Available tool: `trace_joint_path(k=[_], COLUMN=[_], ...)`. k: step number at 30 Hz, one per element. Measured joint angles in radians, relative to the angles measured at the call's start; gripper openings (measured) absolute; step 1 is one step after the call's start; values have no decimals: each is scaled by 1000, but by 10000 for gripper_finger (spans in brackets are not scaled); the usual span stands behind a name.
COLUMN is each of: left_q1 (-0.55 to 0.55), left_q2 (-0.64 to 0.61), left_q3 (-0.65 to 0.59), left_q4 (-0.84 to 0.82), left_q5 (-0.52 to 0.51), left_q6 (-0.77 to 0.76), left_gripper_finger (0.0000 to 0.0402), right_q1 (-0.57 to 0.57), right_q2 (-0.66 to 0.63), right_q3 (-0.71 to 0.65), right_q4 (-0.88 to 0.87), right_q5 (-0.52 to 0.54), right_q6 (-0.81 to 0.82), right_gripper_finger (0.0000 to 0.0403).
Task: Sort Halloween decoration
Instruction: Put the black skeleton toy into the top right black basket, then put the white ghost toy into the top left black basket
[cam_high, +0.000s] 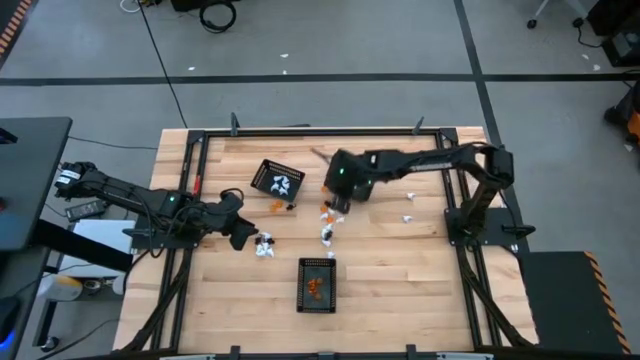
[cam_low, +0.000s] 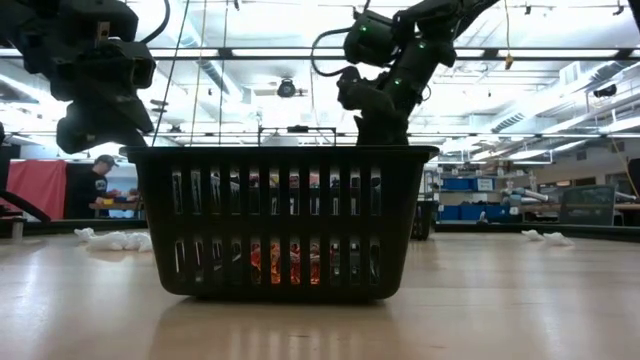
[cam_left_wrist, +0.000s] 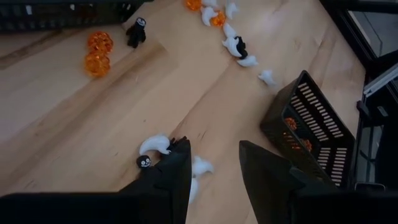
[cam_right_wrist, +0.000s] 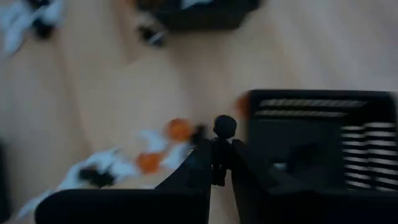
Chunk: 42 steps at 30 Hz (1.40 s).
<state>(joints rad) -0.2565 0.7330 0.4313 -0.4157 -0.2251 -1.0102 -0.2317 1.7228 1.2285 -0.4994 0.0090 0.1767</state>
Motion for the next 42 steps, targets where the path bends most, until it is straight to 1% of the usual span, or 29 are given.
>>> trace_joint_path(k=[2,6,10,13,17,20,24,29,32,36,42], left_q1=[0,0,1,6,8,8,8,8,8,8,8], left_q2=[0,0,0,0,0,0,0,0,0,0,0], left_q3=[0,0,0,0,0,0,0,0,0,0,0], left_q4=[1,1,7,14,24,24,25,28,28,28,26], left_q5=[-10,-31,-52,-53,-55,-55,-55,-55,-55,-55,-55], left_q6=[-6,-18,-23,-27,-31,-37,-37,-36,-34,-27,-17], left_gripper_finger=[142,142,142,142,142,142,142,142,142,142,142], right_q1=[-41,-112,-162,-177,-173,-170,-174,-183,-183,-183,-183], right_q2=[-12,0,46,81,122,130,138,140,140,134,61], right_q3=[0,0,-20,-24,-26,-26,-27,-27,-24,-5,27], right_q4=[-3,-12,-6,-15,-30,-25,-39,-40,-44,-58,-114], right_q5=[17,13,-38,-59,-53,-39,-32,-59,-64,-84,-89], right_q6=[3,-30,-46,-56,-72,-68,-68,-50,-37,-12,12], right_gripper_finger=[50,50,50,50,50,53,77,132,156,168,167])
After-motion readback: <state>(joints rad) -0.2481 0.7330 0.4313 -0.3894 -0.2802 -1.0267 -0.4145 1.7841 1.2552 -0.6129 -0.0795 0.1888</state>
